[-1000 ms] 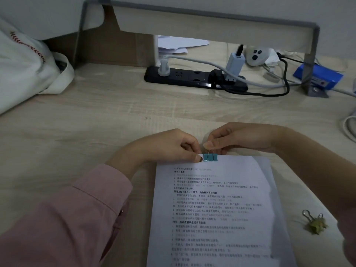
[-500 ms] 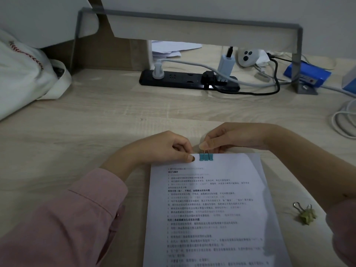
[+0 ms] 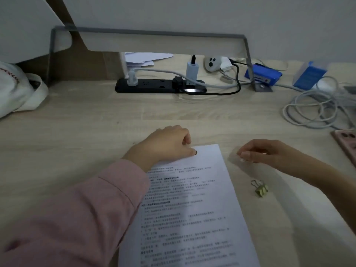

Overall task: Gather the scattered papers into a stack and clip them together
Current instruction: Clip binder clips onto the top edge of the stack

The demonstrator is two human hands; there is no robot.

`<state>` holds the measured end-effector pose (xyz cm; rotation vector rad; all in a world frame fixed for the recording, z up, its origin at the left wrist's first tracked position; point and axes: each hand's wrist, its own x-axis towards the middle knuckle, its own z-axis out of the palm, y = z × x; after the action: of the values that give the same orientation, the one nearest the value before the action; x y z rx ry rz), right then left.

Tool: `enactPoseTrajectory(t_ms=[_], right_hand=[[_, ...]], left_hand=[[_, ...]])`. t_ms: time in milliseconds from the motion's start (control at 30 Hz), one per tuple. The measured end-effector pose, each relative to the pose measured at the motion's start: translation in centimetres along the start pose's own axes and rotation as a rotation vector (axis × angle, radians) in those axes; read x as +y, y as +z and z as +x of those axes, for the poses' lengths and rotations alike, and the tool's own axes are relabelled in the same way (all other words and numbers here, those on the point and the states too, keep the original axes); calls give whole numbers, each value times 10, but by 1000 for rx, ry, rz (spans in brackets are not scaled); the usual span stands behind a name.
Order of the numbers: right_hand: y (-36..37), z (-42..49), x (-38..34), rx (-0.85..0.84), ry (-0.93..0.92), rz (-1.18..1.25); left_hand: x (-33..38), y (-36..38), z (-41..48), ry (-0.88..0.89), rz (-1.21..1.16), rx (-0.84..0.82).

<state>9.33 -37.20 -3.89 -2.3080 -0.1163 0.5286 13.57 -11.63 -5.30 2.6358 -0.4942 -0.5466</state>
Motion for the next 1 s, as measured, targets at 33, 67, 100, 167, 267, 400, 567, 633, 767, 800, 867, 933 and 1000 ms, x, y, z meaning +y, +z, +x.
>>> enactPoseTrajectory(t_ms=[33, 67, 100, 167, 267, 400, 567, 633, 767, 800, 867, 933, 1000], right_hand=[[-2, -11, 5, -20, 13, -12], [-4, -20, 9, -45, 20, -11], [-4, -29, 12, -71, 29, -4], [-2, -40, 16, -96, 20, -2], [3, -44, 27, -34, -32, 0], [5, -42, 31, 23, -38, 71], [2, -32, 22, 34, -45, 229], [3, -23, 15, 39, -58, 245], [7, 2, -7, 58, -103, 315], [9, 9, -11, 59, -104, 333], [12, 23, -18, 42, -92, 331], [16, 35, -22, 17, -74, 315], [19, 44, -24, -12, -56, 332]], left_hand=[[6, 2, 2, -10, 32, -5], [11, 3, 4, -28, 48, -25], [16, 3, 6, -50, 48, -52], [23, 5, 9, -92, 5, -102], [28, 9, 14, -113, -81, -124], [31, 10, 16, -34, -203, -214], [31, 7, 17, 49, -303, -269], [28, 7, 16, 67, -348, -278], [26, 6, 15, 88, -361, -261], [26, 6, 16, 90, -374, -260], [25, 6, 18, 87, -425, -266], [22, 7, 20, 85, -481, -275], [20, 8, 22, 82, -519, -266]])
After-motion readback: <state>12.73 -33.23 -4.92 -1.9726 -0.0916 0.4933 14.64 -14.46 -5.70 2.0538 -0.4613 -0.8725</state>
